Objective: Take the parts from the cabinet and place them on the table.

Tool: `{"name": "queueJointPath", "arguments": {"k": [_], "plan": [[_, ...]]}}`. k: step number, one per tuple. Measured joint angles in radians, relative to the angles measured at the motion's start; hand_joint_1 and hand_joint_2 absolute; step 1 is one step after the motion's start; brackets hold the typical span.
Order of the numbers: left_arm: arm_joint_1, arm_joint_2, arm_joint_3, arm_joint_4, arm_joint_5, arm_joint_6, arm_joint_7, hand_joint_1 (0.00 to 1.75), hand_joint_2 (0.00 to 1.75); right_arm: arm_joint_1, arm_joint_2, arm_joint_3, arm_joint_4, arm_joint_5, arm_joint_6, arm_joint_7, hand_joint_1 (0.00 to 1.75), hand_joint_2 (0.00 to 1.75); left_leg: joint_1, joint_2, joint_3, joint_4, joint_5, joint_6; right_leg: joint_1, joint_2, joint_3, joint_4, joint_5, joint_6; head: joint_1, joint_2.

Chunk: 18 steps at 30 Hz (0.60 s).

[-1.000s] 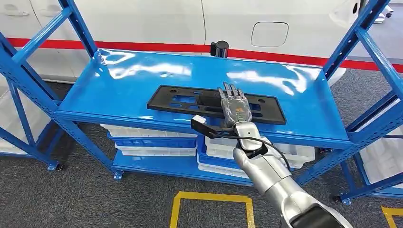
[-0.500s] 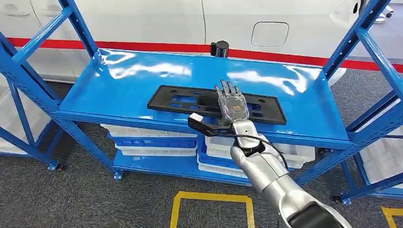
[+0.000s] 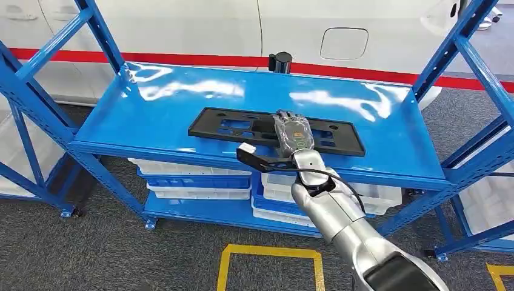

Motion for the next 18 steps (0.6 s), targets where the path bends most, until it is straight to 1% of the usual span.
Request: {"name": "queueJointPath", "arguments": {"k": [3,4,7,15,17,18], "plan": [[0.000,0.000,0.000,0.000,0.001,0.000,0.000,0.00,0.00,-0.002,0.000,0.002,0.009,0.002,0.000,0.000,1.24,1.75,0.000,0.000,0.000,0.000,0.000,0.000,0.000,0.000,0.000,0.000,0.000,0.000,0.000,0.000],[0.000,0.000,0.000,0.000,0.001,0.000,0.000,0.00,0.00,-0.003,0.000,0.002,0.011,0.002,0.000,0.000,1.34,1.75,0.000,0.000,0.000,0.000,0.000,0.000,0.000,0.000,0.000,0.000,0.000,0.000,0.000,0.000],[0.000,0.000,0.000,0.000,0.001,0.000,0.000,0.00,0.00,-0.009,0.000,0.002,0.018,0.003,0.000,0.000,1.40,1.75,0.000,0.000,0.000,0.000,0.000,0.000,0.000,0.000,0.000,0.000,0.000,0.000,0.000,0.000],[0.000,0.001,0.000,0.001,0.002,0.000,0.000,0.00,0.00,-0.010,0.000,0.008,0.024,0.003,0.000,-0.002,1.40,1.75,0.000,0.000,0.000,0.000,0.000,0.000,0.000,0.000,0.000,0.000,0.000,0.000,0.000,0.000],[0.000,0.001,0.000,0.001,0.002,0.000,0.000,0.00,0.00,-0.010,0.000,0.009,0.024,0.003,0.000,-0.002,1.34,1.75,0.000,0.000,0.000,0.000,0.000,0.000,0.000,0.000,0.000,0.000,0.000,0.000,0.000,0.000],[0.000,0.001,0.000,0.001,0.002,0.000,0.000,0.00,0.00,-0.010,0.000,0.010,0.024,0.003,0.000,-0.002,1.45,1.75,0.000,0.000,0.000,0.000,0.000,0.000,0.000,0.000,0.000,0.000,0.000,0.000,0.000,0.000]]}}
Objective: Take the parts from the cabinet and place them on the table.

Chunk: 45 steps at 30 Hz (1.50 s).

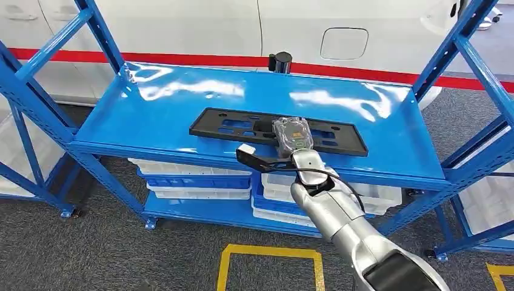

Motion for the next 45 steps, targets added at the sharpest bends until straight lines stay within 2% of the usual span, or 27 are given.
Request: {"name": "queueJointPath", "arguments": {"k": [4,6,14,15,18,22,25,30,38,41,45], "plan": [[0.000,0.000,0.000,0.000,0.000,0.000,0.000,0.00,0.00,0.000,0.000,0.002,0.001,0.000,0.000,0.000,1.55,1.75,0.000,0.000,0.000,0.000,0.000,0.000,0.000,0.000,0.000,0.000,0.000,0.000,0.000,0.000],[0.000,0.000,0.000,0.000,0.000,-0.006,-0.001,0.00,0.00,0.000,0.000,0.003,0.001,0.000,0.000,0.000,1.68,1.75,0.000,0.000,0.000,0.000,0.000,0.000,0.000,0.000,0.000,0.000,0.000,0.000,0.000,0.000],[0.000,0.004,0.000,0.000,-0.008,-0.043,-0.008,0.00,0.00,0.000,0.000,0.003,0.001,-0.002,0.000,0.003,1.75,1.75,0.000,0.000,0.000,0.000,0.000,0.000,0.000,0.000,0.000,0.000,0.000,0.000,0.000,0.000],[0.000,0.004,0.000,0.000,-0.014,-0.046,-0.013,0.00,1.75,0.000,0.000,0.005,0.001,0.000,-0.001,0.003,1.75,1.75,0.000,0.000,0.000,0.000,0.000,0.000,0.000,0.000,0.000,0.000,0.000,0.000,0.000,0.000],[-0.001,0.005,0.000,0.000,-0.021,-0.046,-0.029,0.00,1.75,-0.001,0.000,0.007,0.001,0.003,-0.005,0.003,1.75,1.75,0.000,0.000,0.000,0.000,0.000,0.000,0.000,0.000,0.000,0.000,0.000,0.000,0.000,0.000],[-0.002,0.010,-0.005,0.000,-0.045,-0.014,-0.041,0.00,1.75,-0.001,0.000,0.011,0.001,0.015,-0.015,0.006,1.75,1.75,0.000,0.000,0.000,0.000,0.000,0.000,0.000,0.000,0.000,0.000,0.000,0.000,0.000,0.000],[-0.002,0.013,-0.004,0.000,-0.042,0.006,-0.042,0.00,1.75,0.001,-0.002,0.015,-0.012,0.047,-0.060,0.018,1.75,1.75,0.000,0.000,0.000,0.000,0.000,0.000,0.000,0.000,0.000,0.000,0.000,0.000,0.000,0.000],[-0.001,0.014,-0.004,0.001,-0.035,0.024,-0.034,0.00,1.75,0.000,-0.019,0.022,-0.099,0.159,-0.136,0.052,1.75,1.75,0.000,0.000,-0.001,0.000,0.000,0.000,0.000,0.000,-0.001,0.000,0.000,0.000,0.000,0.000],[-0.001,0.011,-0.003,0.002,-0.034,0.036,-0.031,0.00,1.75,-0.012,-0.052,0.028,-0.243,0.211,-0.171,0.054,1.75,1.75,0.000,0.000,-0.001,0.000,0.000,0.000,0.000,0.000,-0.001,0.000,0.000,0.000,0.000,0.000],[-0.001,0.008,0.000,0.002,-0.034,0.037,-0.031,0.00,1.75,-0.011,-0.053,0.011,-0.288,0.125,-0.199,0.001,1.75,1.75,0.000,0.000,-0.001,0.000,0.000,0.000,0.000,0.000,-0.002,0.000,0.000,0.000,0.000,0.000],[0.000,0.005,0.000,0.002,-0.032,0.040,-0.031,0.00,1.75,0.019,-0.048,-0.036,-0.396,-0.183,-0.221,-0.162,1.75,1.75,0.000,0.000,-0.002,0.000,0.000,0.000,0.000,0.000,-0.002,0.000,0.000,0.000,0.000,0.000]]}}
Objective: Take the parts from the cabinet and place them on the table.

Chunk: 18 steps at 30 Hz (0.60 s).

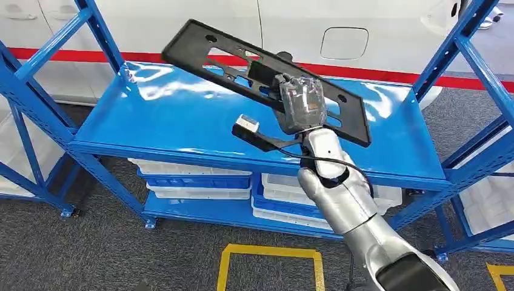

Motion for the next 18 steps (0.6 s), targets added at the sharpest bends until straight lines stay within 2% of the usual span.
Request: {"name": "queueJointPath", "arguments": {"k": [4,8,11,15,18], "plan": [[0.001,-0.001,0.000,0.002,0.001,0.007,-0.003,0.00,1.75,0.037,0.002,-0.040,-0.137,-0.230,0.000,-0.097,1.75,1.75,0.000,0.000,-0.001,0.000,0.000,0.000,0.000,0.000,-0.002,0.000,0.000,0.000,0.000,0.000],[0.003,-0.003,0.003,0.002,0.005,0.016,-0.008,0.00,1.75,0.074,0.002,-0.073,-0.265,-0.490,0.070,-0.177,1.75,1.75,0.000,0.001,-0.002,0.000,0.000,0.000,0.000,0.000,-0.002,0.000,0.000,0.000,0.000,0.000],[0.004,-0.005,0.005,0.002,0.007,0.017,-0.013,0.00,1.75,0.096,-0.002,-0.089,-0.345,-0.609,0.116,-0.197,1.75,1.75,0.000,0.000,-0.002,0.000,0.000,0.000,0.000,0.000,-0.002,0.000,0.000,0.000,0.000,0.000],[0.005,-0.008,0.006,0.002,0.006,0.017,-0.020,0.00,1.75,0.121,-0.010,-0.103,-0.411,-0.697,0.163,-0.205,1.75,1.75,0.000,0.001,-0.001,0.000,0.000,0.000,0.000,0.000,-0.002,0.000,0.000,0.000,0.000,0.000],[0.005,-0.009,0.006,0.002,-0.001,0.017,-0.029,0.00,1.75,0.153,-0.021,-0.106,-0.467,-0.888,0.255,-0.234,1.75,1.75,0.000,0.000,-0.001,0.000,0.000,0.000,0.000,0.000,-0.002,0.000,0.000,0.000,0.000,0.000]]}}
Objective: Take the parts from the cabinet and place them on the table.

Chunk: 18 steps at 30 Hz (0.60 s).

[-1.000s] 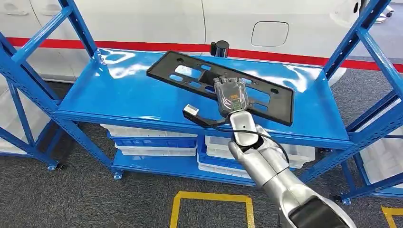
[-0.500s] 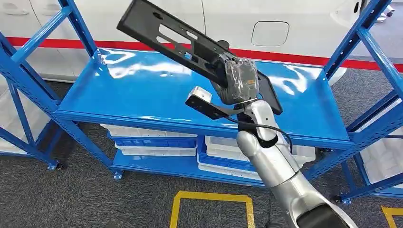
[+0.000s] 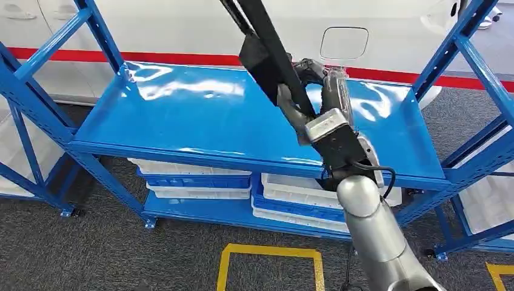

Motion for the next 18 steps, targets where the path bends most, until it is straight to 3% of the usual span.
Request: {"name": "queueJointPath", "arguments": {"k": [10,13,15,16,18], "plan": [[0.008,-0.003,0.000,0.000,0.009,-0.014,-0.023,0.00,1.75,0.118,-0.042,0.010,-0.165,-0.310,0.137,-0.047,1.75,1.75,-0.004,0.000,-0.001,0.002,-0.005,0.003,-0.006,0.000,0.000,-0.002,0.000,0.001,0.000,0.000],[0.009,-0.005,0.000,0.000,0.009,-0.015,-0.023,0.00,1.75,0.141,-0.053,0.013,-0.200,-0.336,0.146,-0.054,1.75,1.75,-0.009,0.000,-0.001,0.004,-0.009,0.010,-0.010,0.000,0.002,-0.002,-0.002,0.007,0.000,0.000],[0.009,-0.005,0.000,0.000,0.009,-0.016,-0.024,0.00,1.75,0.148,-0.058,0.015,-0.214,-0.342,0.146,-0.055,1.75,1.75,-0.012,0.000,0.001,0.003,-0.002,0.018,-0.013,0.000,0.004,-0.005,0.004,0.020,0.000,0.000],[0.009,-0.007,0.000,0.000,0.008,-0.018,-0.027,0.00,1.75,0.151,-0.062,0.015,-0.223,-0.347,0.146,-0.058,1.75,1.75,-0.002,0.003,0.007,-0.015,0.008,0.027,-0.007,0.001,0.004,-0.001,-0.002,0.020,0.000,0.000],[0.008,-0.008,0.000,0.000,-0.001,-0.021,-0.031,0.00,1.75,0.162,-0.076,0.016,-0.237,-0.347,0.144,-0.072,1.75,1.75,0.000,0.006,0.011,-0.024,0.016,0.036,-0.010,0.001,-0.033,0.078,-0.058,0.009,0.005,0.000]]}}
